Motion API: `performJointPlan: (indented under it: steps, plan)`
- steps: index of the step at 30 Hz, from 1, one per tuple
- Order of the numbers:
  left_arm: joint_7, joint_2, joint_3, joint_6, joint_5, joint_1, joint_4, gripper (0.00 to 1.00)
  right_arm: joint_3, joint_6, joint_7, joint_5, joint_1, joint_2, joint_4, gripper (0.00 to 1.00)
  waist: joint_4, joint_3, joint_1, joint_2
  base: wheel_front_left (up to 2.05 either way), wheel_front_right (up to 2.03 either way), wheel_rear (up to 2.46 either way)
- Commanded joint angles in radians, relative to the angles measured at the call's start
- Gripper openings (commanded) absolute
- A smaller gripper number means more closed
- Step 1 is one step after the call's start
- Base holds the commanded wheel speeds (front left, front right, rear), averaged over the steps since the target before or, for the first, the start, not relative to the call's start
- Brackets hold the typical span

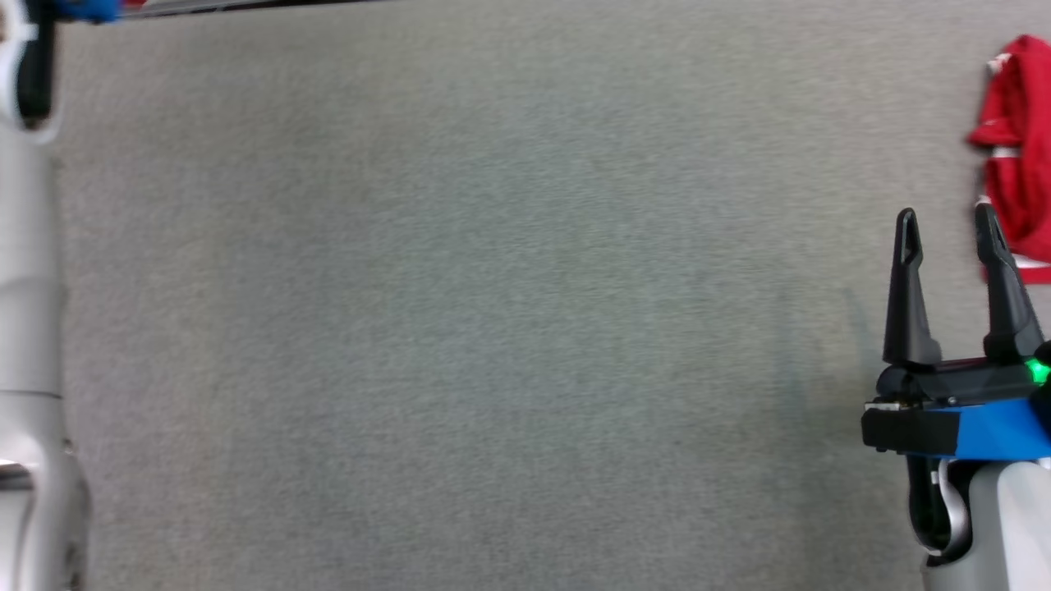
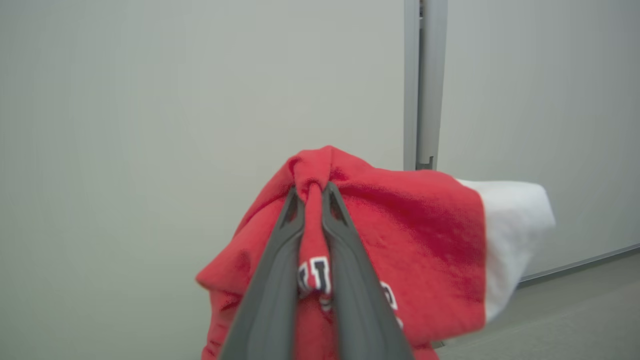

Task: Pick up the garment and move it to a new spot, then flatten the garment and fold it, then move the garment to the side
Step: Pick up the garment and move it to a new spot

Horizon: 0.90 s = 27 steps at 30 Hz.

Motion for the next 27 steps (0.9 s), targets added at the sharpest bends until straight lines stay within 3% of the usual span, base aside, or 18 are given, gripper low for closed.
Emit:
performJointPlan:
  steps: [1, 9, 14, 27]
  plan:
    - [0.001, -0.015, -0.021, -0.003, -0.001, 0.012, -0.032, 0.00, 0.003, 0.000, -0.001, 0.006, -0.006, 0.011, 0.006, 1.00, -0.060, -0.043, 0.0001, 0.0000, 0.00, 0.00, 0.00]
    - [0.034, -0.130, -0.198, -0.004, -0.075, 0.130, -0.195, 0.00, 0.003, 0.000, 0.000, 0.023, 0.020, 0.045, 0.034, 1.00, -0.175, -0.106, 0.0001, 0.0000, 0.00, 0.00, 0.00]
    - [0.040, -0.164, -0.284, -0.004, -0.123, 0.234, -0.248, 0.00, 0.002, 0.000, 0.000, 0.027, 0.033, 0.053, 0.046, 1.00, -0.213, -0.138, 0.0001, 0.0000, 0.00, 0.00, 0.00]
    - [0.007, -0.200, -0.417, 0.023, -0.199, 0.615, -0.318, 0.00, -0.010, 0.000, -0.001, 0.033, 0.073, 0.057, 0.058, 1.00, -0.189, -0.182, 0.0001, 0.0000, 0.00, 0.00, 0.00]
